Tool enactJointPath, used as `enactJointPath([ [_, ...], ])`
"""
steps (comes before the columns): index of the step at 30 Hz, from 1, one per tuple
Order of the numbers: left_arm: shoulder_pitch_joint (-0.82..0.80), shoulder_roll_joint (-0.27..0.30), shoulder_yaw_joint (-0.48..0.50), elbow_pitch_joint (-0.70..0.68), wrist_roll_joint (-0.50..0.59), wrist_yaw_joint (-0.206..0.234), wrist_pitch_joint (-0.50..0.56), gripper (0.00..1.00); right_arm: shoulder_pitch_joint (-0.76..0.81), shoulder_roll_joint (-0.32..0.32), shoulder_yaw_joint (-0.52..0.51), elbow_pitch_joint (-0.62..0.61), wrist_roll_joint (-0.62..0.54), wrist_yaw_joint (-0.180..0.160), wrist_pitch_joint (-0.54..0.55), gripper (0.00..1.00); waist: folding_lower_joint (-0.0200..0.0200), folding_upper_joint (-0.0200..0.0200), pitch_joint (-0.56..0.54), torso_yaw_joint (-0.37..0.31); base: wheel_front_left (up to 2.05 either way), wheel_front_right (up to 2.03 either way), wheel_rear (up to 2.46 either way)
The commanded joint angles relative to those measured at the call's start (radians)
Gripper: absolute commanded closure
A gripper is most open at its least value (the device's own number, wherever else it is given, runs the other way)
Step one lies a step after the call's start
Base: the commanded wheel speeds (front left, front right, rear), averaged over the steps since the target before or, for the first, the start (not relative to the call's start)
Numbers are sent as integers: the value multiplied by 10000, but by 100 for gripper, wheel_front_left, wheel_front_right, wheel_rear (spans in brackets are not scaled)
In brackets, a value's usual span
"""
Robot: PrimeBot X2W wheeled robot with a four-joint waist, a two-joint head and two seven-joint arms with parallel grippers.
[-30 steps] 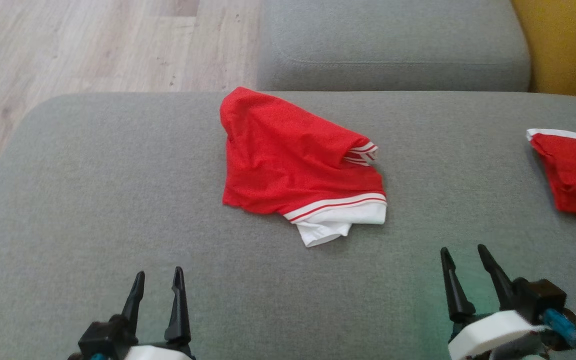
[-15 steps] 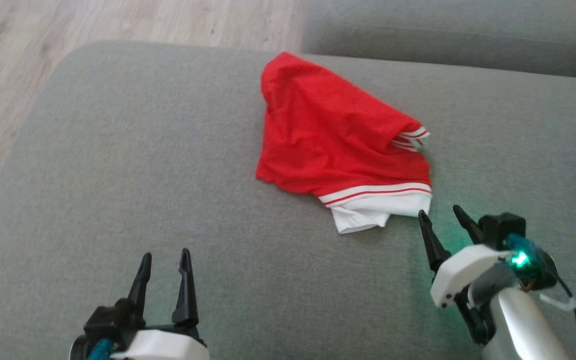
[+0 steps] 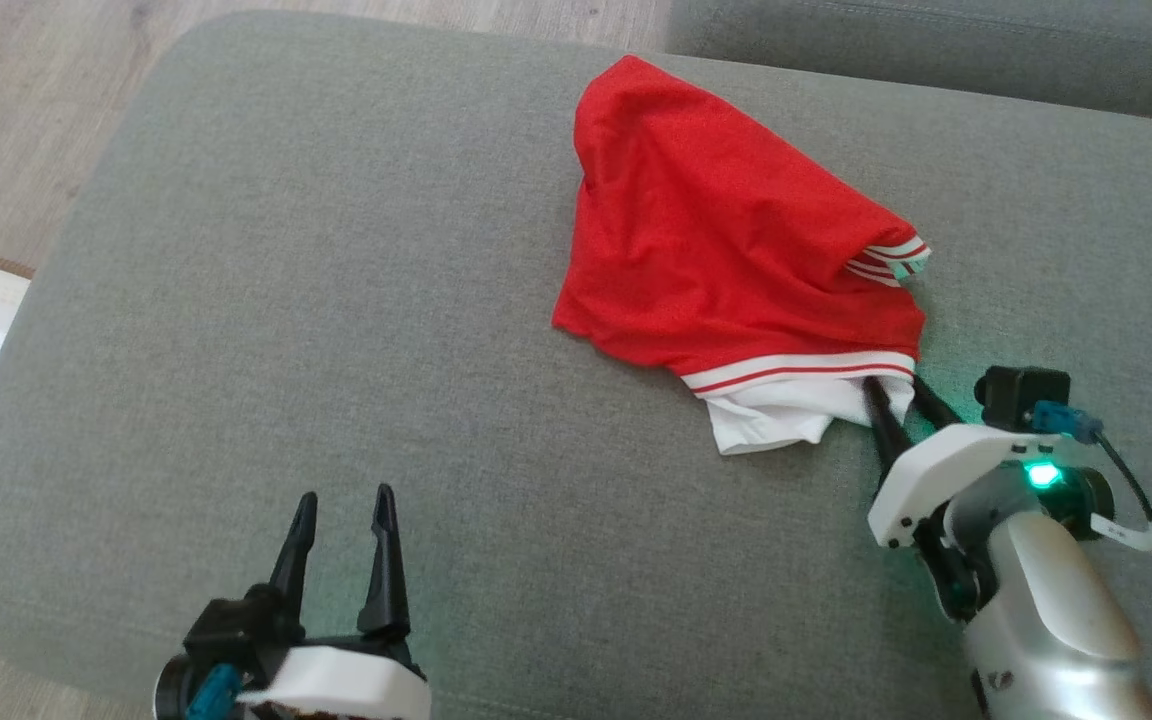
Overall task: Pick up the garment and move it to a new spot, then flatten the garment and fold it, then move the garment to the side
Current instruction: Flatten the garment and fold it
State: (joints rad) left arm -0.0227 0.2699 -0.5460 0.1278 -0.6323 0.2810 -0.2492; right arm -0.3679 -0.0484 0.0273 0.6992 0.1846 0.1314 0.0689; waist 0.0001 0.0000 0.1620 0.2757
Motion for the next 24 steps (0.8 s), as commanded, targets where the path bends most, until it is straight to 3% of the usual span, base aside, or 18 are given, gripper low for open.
enactJointPath([
  [1,-489,17,451,-180,92,-39,-113,0,-396,-18,381,-31,169,-7,-132,91,-1,0,0,-39,0,0,0],
  [2,-494,5,479,-154,100,-63,-115,0,-492,-18,431,2,213,-7,-306,100,-1,0,-1,-68,0,0,0],
  [13,-407,-58,598,-20,238,-222,-123,0,-581,-18,1390,-868,539,-7,-1714,100,-1,0,-405,-619,0,0,0],
  [19,-168,-6,665,-18,221,-210,-124,0,666,-18,1823,-2735,544,-7,-1585,100,-1,0,-1043,-1197,0,0,0],
  [24,123,43,703,-150,186,-142,-123,0,2266,-18,1750,-5161,428,-7,-737,100,-1,0,-1485,-1733,0,0,0],
])
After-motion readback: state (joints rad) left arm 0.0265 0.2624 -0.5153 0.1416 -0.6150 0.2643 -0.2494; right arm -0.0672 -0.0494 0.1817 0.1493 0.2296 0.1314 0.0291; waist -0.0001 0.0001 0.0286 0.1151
